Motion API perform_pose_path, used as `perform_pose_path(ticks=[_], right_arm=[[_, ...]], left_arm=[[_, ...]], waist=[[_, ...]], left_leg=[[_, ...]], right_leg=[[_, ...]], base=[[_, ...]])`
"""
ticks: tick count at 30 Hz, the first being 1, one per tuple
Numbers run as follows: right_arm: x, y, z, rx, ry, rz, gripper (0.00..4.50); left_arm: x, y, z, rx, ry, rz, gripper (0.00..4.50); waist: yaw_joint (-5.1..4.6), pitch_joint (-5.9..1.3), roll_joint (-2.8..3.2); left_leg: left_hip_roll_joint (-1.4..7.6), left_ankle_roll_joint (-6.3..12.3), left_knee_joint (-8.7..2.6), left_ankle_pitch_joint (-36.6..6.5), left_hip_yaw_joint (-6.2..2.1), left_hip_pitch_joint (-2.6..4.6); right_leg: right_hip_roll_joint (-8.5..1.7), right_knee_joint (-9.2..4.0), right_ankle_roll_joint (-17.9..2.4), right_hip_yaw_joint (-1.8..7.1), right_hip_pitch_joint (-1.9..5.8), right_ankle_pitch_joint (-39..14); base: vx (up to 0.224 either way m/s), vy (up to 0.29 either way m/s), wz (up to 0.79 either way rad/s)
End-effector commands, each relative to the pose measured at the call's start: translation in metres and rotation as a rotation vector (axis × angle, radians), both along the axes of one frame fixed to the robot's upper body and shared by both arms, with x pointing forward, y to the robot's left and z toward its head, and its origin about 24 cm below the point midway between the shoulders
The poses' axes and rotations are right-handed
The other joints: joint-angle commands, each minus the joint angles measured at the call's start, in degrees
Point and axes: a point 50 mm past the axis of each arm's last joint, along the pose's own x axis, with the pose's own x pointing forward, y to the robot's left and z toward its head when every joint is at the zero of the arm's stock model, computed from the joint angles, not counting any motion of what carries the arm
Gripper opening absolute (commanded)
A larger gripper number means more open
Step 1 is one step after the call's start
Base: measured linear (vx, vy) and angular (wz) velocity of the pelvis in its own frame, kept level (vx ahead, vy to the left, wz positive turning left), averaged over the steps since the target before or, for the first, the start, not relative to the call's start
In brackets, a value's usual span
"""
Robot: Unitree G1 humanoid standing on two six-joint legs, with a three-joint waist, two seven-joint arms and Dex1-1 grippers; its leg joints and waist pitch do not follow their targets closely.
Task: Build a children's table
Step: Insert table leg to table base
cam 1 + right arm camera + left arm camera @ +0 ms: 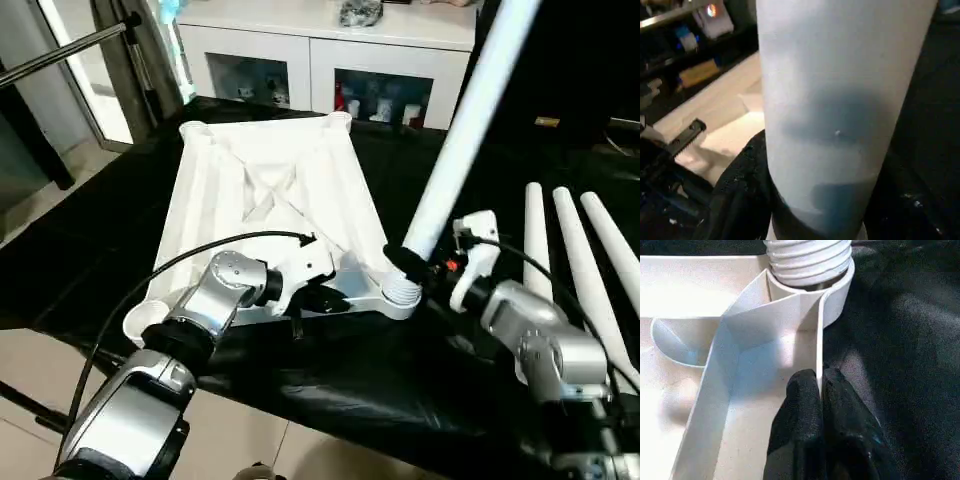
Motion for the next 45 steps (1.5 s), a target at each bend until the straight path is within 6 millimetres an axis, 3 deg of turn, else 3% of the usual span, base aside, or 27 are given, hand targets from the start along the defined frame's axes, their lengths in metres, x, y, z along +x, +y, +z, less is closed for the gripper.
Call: perform_pose_path(ticks=[1,4,7,11,12,13,16,21,23,25,27,28,31,34,35,37,39,40,42,45], right_arm=[[-0.01,-0.01,-0.027,-0.014,0.109,-0.061,1.9],[-0.017,-0.011,-0.033,-0.012,0.11,-0.083,1.9],[-0.027,-0.01,-0.044,-0.19,0.086,-0.073,1.9],[-0.028,-0.008,-0.04,-0.18,0.064,-0.101,1.9],[-0.028,-0.006,-0.036,-0.193,0.039,-0.098,1.9],[-0.028,-0.005,-0.035,-0.197,0.036,-0.094,1.9],[-0.027,-0.001,-0.032,-0.216,0.014,-0.079,1.9],[-0.018,0.009,-0.029,-0.283,0.013,0.018,1.9],[-0.016,0.012,-0.03,-0.297,0.021,0.056,1.9],[-0.016,0.014,-0.031,-0.309,0.028,0.096,1.89],[-0.014,0.014,-0.032,-0.319,0.035,0.117,1.89],[-0.012,0.014,-0.032,-0.324,0.037,0.125,1.89],[-0.01,0.013,-0.034,-0.326,0.041,0.133,1.89],[-0.011,0.011,-0.036,-0.322,0.055,0.166,1.89],[-0.013,0.009,-0.038,-0.318,0.058,0.205,1.89],[-0.015,0.008,-0.04,-0.311,0.058,0.241,1.89],[-0.016,0.006,-0.043,-0.299,0.065,0.28,1.89],[-0.017,0.004,-0.044,-0.293,0.065,0.292,1.89],[-0.016,0.003,-0.045,-0.284,0.065,0.303,1.89],[-0.013,-0.003,-0.047,-0.28,0.07,0.306,1.89]], left_arm=[[0.003,0.007,-0.002,0.027,0.0,0.045,0.0],[0.005,0.007,-0.001,0.03,-0.006,0.05,0.0],[0.007,0.007,0.0,0.033,-0.017,0.06,0.0],[0.008,0.006,0.0,0.035,-0.02,0.06,0.0],[0.008,0.006,0.0,0.036,-0.022,0.06,0.0],[0.008,0.006,0.0,0.036,-0.022,0.059,0.0],[0.008,0.005,0.0,0.038,-0.023,0.056,0.0],[0.007,0.003,0.0,0.044,-0.03,0.034,0.0],[0.007,0.003,0.0,0.044,-0.031,0.029,0.0],[0.006,0.002,0.0,0.044,-0.031,0.023,0.0],[0.005,0.002,0.0,0.044,-0.032,0.016,0.0],[0.005,0.002,0.0,0.044,-0.032,0.015,0.0],[0.005,0.002,0.0,0.043,-0.033,0.013,0.0],[0.005,0.003,0.0,0.042,-0.036,0.012,0.0],[0.004,0.003,0.001,0.039,-0.039,0.002,0.0],[0.004,0.003,0.001,0.04,-0.043,-0.014,0.0],[0.002,0.003,0.002,0.04,-0.049,-0.047,0.0],[0.001,0.003,0.003,0.036,-0.047,-0.064,0.0],[-0.001,0.002,0.003,0.029,-0.042,-0.084,0.0],[-0.005,0.002,0.005,0.023,-0.03,-0.123,0.0]], waist=[[0.09,-3.34,-0.61],[0.11,-3.43,-0.18],[0.0,-3.28,-0.24],[-0.1,-3.04,-0.18],[-0.05,-3.1,0.3],[-0.12,-3.13,-0.03],[-0.09,-3.12,0.01],[-0.43,-2.74,-0.29],[-0.54,-2.63,-0.48],[-0.61,-2.64,-0.44],[-0.64,-2.79,-0.42],[-0.74,-2.89,-0.7],[-0.97,-2.72,-0.52],[-1.2,-2.75,-0.7],[-1.28,-2.72,-1.36],[-1.14,-2.79,-0.73],[-1.12,-2.97,-0.89],[-1.04,-3.02,-0.64],[-0.98,-3.23,-0.7],[-0.91,-3.34,-0.64]], left_leg=[[3.32,1.8,-4.6,-12.9,-1.66,0.47],[3.37,1.75,-4.74,-13.4,-1.74,0.62],[3.47,1.4,-4.97,-14.2,-1.76,0.6],[3.29,1.43,-5.17,-16.4,-1.86,1.06],[3.39,1.33,-5.25,-16.6,-2.01,1.1],[3.41,1.29,-5.34,-16.3,-1.97,0.98],[3.41,1.4,-5.39,-16.0,-1.92,1.0],[3.2,1.22,-5.42,-18.3,-2.04,1.34],[3.15,1.11,-5.54,-18.3,-2.16,1.19],[3.28,1.12,-5.48,-19.1,-2.15,1.54],[3.58,1.28,-5.83,-18.7,-2.22,1.42],[3.61,1.43,-5.94,-18.1,-2.22,1.24],[3.67,1.26,-5.93,-19.0,-2.11,1.51],[3.66,1.27,-5.92,-19.5,-2.1,1.56],[3.59,1.57,-5.86,-19.2,-1.95,1.52],[3.64,1.72,-5.83,-18.4,-2.01,1.49],[3.84,2.05,-5.83,-17.4,-1.95,1.28],[3.87,2.08,-5.83,-17.2,-1.99,1.29],[4.03,2.22,-5.78,-15.9,-1.84,1.07],[4.03,2.48,-5.72,-14.8,-1.73,0.93]], right_leg=[[-6.03,-6.12,-5.9,2.97,2.54,-26.7],[-6.05,-6.19,-6.1,2.93,2.58,-26.1],[-5.99,-6.33,-6.1,2.9,2.6,-25.6],[-6.22,-7.01,-5.1,2.93,2.56,-30.4],[-6.24,-6.96,-5.1,2.93,2.56,-30.5],[-6.09,-6.96,-4.9,2.97,2.64,-29.5],[-6.1,-6.87,-5.4,3.04,2.59,-28.2],[-6.24,-7.62,-3.7,2.76,2.38,-34.8],[-6.22,-7.64,-3.1,2.64,2.47,-36.0],[-6.29,-7.89,-2.9,2.64,2.17,-36.7],[-6.35,-7.73,-3.6,2.62,2.5,-33.9],[-6.36,-7.46,-4.2,2.55,2.81,-32.0],[-6.38,-7.61,-5.0,2.71,2.48,-31.3],[-6.46,-7.61,-5.4,2.72,2.62,-31.4],[-6.4,-7.69,-5.4,2.73,2.65,-31.6],[-6.53,-7.61,-5.4,2.8,2.63,-31.7],[-6.47,-7.3,-6.3,2.89,2.87,-28.3],[-6.45,-7.12,-6.8,2.87,2.9,-27.4],[-6.35,-6.48,-8.7,2.95,3.15,-22.3],[-6.29,-6.05,-10.2,2.85,3.51,-19.2]], base=[[0.0,0.0,0.0],[0.0,0.0,0.0],[0.0,0.0,0.0],[0.0,0.0,0.0],[0.0,0.0,0.0],[0.0,0.0,0.0],[0.0,0.0,0.0],[0.0,0.0,0.0],[0.0,0.0,0.0],[0.0,0.0,0.0],[0.0,0.0,0.0],[0.0,0.0,0.0],[0.0,0.0,0.0],[0.0,0.0,0.0],[0.0,0.0,0.0],[0.0,0.0,0.0],[0.0,0.0,0.0],[0.0,0.0,0.0],[0.0,0.0,0.0],[0.0,0.0,0.0]])
